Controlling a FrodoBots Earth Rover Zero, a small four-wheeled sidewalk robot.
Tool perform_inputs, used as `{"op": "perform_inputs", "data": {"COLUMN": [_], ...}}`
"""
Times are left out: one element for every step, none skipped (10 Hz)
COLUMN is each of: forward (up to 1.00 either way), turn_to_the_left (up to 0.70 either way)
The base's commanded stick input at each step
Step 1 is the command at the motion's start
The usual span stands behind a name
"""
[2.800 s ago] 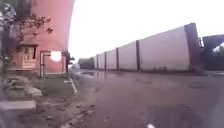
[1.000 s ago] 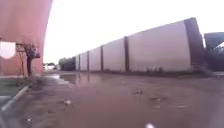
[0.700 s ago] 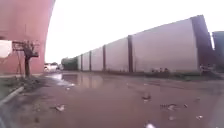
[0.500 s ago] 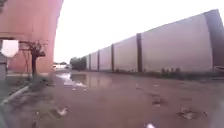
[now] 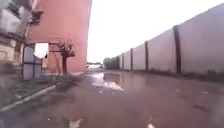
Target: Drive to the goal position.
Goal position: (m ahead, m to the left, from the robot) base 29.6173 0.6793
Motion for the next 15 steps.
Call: {"op": "perform_inputs", "data": {"forward": [0.41,1.00,1.00,1.00,1.00,1.00,1.00,0.16,0.47,0.94,1.00,1.00,1.00,1.00,1.00], "turn_to_the_left": [0.00,0.00,0.00,0.00,0.00,0.00,0.00,0.00,0.00,0.00,0.00,0.00,0.00,0.00,0.00]}}
